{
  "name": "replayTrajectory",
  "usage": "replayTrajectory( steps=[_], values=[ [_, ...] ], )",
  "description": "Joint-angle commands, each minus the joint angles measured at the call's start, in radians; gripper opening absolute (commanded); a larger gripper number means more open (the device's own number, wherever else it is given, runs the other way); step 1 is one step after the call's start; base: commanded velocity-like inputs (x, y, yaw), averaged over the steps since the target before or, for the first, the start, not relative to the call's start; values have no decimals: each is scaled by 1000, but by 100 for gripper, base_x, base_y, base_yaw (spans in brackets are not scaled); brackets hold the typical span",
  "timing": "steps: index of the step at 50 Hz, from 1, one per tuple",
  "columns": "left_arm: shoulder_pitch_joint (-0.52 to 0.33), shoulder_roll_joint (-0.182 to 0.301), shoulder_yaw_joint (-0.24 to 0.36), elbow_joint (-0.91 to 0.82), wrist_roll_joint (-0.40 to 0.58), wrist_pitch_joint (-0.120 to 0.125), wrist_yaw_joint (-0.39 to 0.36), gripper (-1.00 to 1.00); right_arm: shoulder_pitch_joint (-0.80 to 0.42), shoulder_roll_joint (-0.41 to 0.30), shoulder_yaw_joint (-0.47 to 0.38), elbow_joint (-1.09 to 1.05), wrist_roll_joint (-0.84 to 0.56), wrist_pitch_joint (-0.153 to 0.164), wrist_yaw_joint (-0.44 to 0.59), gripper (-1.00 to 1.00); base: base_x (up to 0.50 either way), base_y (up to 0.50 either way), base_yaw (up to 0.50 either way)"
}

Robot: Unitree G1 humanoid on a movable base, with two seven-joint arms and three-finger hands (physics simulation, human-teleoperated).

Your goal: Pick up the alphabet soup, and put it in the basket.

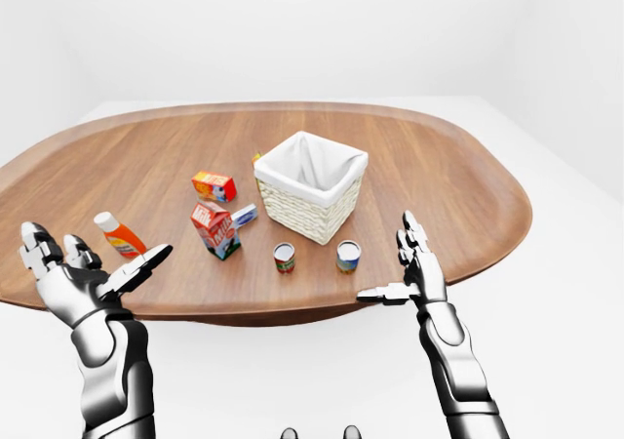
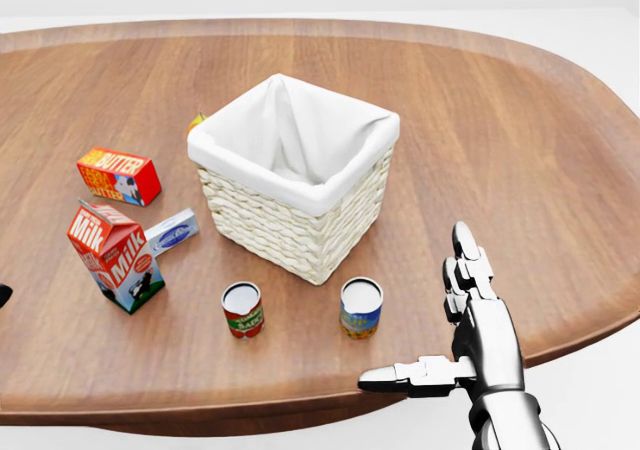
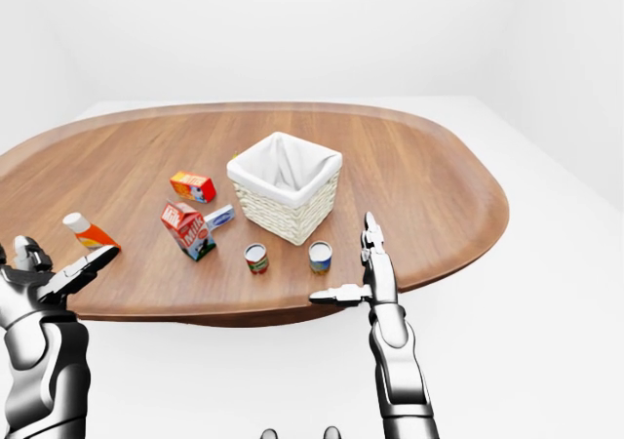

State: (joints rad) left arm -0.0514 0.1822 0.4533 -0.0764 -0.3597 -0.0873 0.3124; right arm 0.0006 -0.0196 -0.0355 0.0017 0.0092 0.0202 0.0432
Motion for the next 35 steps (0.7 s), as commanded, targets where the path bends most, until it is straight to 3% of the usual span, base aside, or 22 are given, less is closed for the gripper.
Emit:
replayTrajectory(
  steps=[1, 3, 6, 9, 13, 15, 17, 29, 31, 35],
  values=[
    [-6, 3, -3, 21, 0, 0, -3, 100, -2, 0, 2, 1, -6, 5, -1, 100, 28, 0, 0],
    [-2, 3, -3, 10, -1, 0, -1, 100, -5, -2, -1, 23, -6, -13, 1, 100, 28, 0, 0],
    [-1, 2, -3, 10, 0, 0, -1, 100, 0, 0, 3, 0, -10, 7, -2, 100, 28, 0, 0],
    [7, 0, -2, -13, -1, 0, 2, 100, -3, -1, 2, 9, -12, 2, -2, 100, 29, 0, 0],
    [13, -3, 1, -35, 0, 0, 4, 100, -10, -3, -2, 41, -12, -23, 0, 100, 28, 0, 0],
    [10, -4, 1, -30, 4, 0, 3, 100, -7, -2, 1, 23, -14, -7, -1, 100, 29, 0, 0],
    [5, -4, 1, -15, 6, 0, 0, 100, -10, -3, -2, 39, -11, -20, 1, 100, 28, 0, 0],
    [6, -4, 3, -20, 6, 0, 1, 100, -5, -1, 0, 18, -7, -5, 0, 100, 28, 0, 0],
    [4, -4, 2, -15, 6, 0, 0, 100, -6, -2, -2, 33, -6, -19, 2, 100, 29, 0, 0],
    [2, -2, 2, -10, 3, 0, -1, 100, -6, -1, 0, 25, -6, -12, 2, 100, 28, 0, 0]
  ],
)
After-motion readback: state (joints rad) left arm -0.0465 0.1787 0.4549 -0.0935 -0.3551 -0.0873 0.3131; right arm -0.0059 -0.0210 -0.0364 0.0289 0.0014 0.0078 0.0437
